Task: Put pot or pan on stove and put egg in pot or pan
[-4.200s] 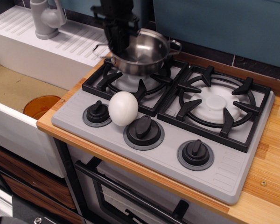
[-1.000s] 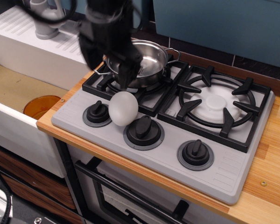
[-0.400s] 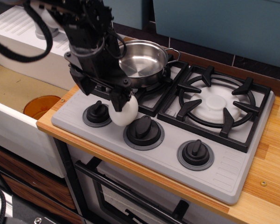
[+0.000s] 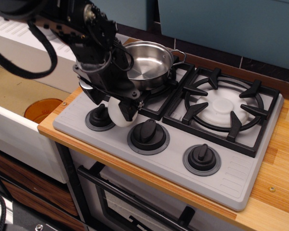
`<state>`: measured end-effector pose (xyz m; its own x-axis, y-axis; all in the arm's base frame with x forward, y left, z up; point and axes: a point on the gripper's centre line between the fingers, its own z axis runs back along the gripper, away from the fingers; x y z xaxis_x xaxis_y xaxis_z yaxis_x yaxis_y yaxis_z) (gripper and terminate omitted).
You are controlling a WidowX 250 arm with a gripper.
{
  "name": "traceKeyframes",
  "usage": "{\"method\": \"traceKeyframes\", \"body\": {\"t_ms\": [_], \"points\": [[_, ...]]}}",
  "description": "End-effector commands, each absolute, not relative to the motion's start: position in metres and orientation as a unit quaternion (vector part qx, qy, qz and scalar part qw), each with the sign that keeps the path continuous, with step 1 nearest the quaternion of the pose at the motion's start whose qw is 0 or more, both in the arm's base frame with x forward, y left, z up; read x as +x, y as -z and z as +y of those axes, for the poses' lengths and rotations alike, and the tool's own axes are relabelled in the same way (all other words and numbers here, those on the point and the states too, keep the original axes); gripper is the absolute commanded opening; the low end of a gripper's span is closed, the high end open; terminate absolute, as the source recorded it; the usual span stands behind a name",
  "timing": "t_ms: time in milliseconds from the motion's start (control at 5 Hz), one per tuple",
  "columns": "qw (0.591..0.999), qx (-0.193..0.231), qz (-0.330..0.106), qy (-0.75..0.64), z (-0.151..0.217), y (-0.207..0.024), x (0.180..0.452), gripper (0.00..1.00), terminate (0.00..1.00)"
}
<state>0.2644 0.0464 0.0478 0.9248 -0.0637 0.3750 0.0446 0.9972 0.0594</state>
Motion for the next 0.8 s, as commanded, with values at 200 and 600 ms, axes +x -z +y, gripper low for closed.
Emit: {"method": "traceKeyframes", "body": {"t_ms": [200,600], "points": [[0.975,0.013,-0.222,0.031,0.0334,-0.0413,0.2785,1.00,0.00],[0.977,0.014,-0.212,0.019,0.0291,-0.0492,0.2801,0.00,0.00]]}}
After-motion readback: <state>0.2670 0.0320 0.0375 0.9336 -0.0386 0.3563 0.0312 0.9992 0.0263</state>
